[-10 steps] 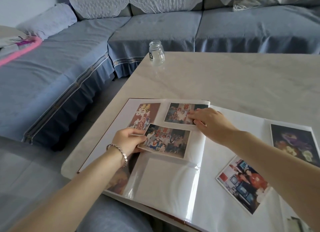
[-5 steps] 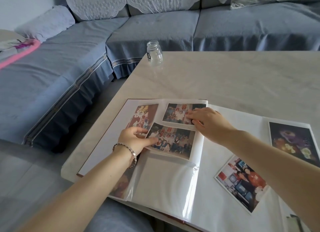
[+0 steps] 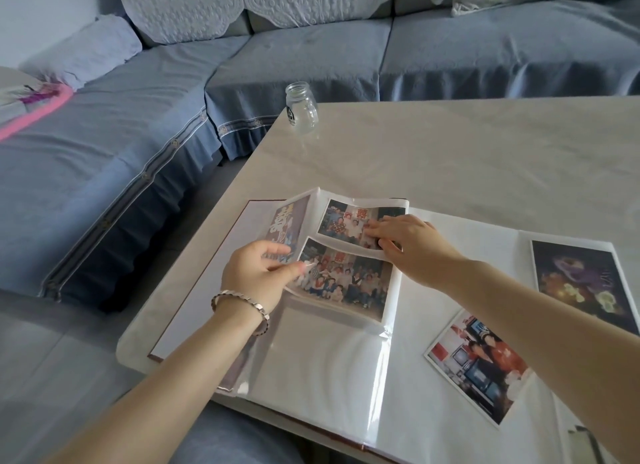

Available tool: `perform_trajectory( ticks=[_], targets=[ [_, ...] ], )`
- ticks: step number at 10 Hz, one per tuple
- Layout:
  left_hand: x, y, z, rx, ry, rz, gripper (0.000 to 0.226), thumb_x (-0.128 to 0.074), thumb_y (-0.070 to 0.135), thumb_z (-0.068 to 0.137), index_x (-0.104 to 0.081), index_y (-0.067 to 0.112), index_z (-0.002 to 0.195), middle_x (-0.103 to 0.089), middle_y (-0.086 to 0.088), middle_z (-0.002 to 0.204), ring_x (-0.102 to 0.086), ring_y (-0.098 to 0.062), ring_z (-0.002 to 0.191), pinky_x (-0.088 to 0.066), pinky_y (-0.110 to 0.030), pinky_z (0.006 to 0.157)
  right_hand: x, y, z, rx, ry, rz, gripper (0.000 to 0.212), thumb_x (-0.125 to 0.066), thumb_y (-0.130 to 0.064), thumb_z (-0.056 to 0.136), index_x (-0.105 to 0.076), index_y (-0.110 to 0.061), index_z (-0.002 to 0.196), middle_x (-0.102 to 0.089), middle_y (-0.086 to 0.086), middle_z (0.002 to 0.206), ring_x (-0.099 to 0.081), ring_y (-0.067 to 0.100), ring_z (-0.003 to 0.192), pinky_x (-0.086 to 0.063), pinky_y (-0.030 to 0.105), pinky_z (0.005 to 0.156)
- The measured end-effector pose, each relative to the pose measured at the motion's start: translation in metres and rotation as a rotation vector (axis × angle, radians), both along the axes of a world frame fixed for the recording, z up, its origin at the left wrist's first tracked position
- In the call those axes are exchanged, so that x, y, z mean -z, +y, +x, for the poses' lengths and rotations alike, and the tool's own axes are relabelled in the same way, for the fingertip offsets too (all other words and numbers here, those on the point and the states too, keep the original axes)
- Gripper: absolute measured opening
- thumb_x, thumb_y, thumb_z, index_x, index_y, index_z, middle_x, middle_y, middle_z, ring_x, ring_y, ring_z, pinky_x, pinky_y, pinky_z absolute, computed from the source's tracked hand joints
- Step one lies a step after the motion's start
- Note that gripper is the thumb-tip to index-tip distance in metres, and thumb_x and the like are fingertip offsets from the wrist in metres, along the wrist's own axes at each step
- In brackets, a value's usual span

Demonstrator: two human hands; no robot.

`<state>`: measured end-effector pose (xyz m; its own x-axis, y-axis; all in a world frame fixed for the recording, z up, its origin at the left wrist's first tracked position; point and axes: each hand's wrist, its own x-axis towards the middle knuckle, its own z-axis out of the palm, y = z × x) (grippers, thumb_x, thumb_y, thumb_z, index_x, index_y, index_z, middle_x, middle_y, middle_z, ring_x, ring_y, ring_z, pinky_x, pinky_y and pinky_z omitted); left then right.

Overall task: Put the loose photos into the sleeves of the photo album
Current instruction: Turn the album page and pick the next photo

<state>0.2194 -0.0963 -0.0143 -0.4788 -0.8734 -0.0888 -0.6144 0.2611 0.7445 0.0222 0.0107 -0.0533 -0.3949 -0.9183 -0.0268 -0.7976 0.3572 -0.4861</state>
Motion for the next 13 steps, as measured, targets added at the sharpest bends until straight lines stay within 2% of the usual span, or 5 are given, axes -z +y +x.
perform_trajectory(
  ticks=[3,4,6,10,13],
  targets=[
    [-0.006,0.004,0.000,0.013,0.020,-0.106,0.049,-0.084,0.020,0.064,-0.063,0.015,0.108,-0.065,0.018,0.078,-0.065,-0.015,0.089,-0.051,-0.037,0.088,-0.001,0.001,0.002,0.014,-0.021,0.001,0.037,-0.034,-0.022,0.100,-0.050,-0.027,0.133,-0.044,-0.011,0.142,-0.027,0.010,0.135,-0.018,0.031,0.110],
    [-0.003,0.007,0.001,0.019,0.027,-0.178,0.031,-0.083,0.020,0.066,-0.062,0.024,0.089,-0.069,0.007,0.096,-0.065,-0.016,0.088,-0.050,-0.027,0.077,0.000,0.001,0.002,0.012,-0.022,-0.001,0.037,-0.034,-0.022,0.101,-0.050,-0.028,0.133,-0.044,-0.012,0.142,-0.026,0.009,0.135,-0.018,0.030,0.110],
    [0.000,0.010,0.003,-0.065,0.071,-0.113,0.035,-0.082,0.019,0.068,-0.062,0.024,0.096,-0.066,0.014,0.059,-0.063,-0.003,0.067,-0.050,-0.029,0.082,0.000,0.001,0.003,0.016,-0.023,-0.005,0.037,-0.033,-0.022,0.101,-0.050,-0.027,0.133,-0.044,-0.012,0.142,-0.026,0.009,0.135,-0.017,0.030,0.110],
    [-0.006,0.007,0.001,-0.017,0.117,0.020,0.018,-0.065,0.007,0.084,-0.064,0.011,0.101,-0.067,0.005,0.067,-0.058,0.006,0.048,-0.038,0.001,0.049,-0.002,0.001,-0.001,0.003,-0.059,-0.087,0.033,-0.038,-0.018,0.099,-0.060,-0.021,0.124,-0.053,-0.008,0.134,-0.039,0.014,0.125,-0.026,0.028,0.105],
    [-0.010,0.004,0.003,-0.026,0.118,0.019,0.018,-0.075,0.019,0.077,-0.072,0.013,0.094,-0.067,0.007,0.070,-0.061,0.003,0.062,-0.042,-0.001,0.053,-0.001,0.000,-0.008,0.055,-0.067,-0.071,0.040,-0.034,-0.027,0.101,-0.040,-0.024,0.140,-0.026,-0.008,0.152,-0.020,0.014,0.141,-0.015,0.031,0.114]
  ],
)
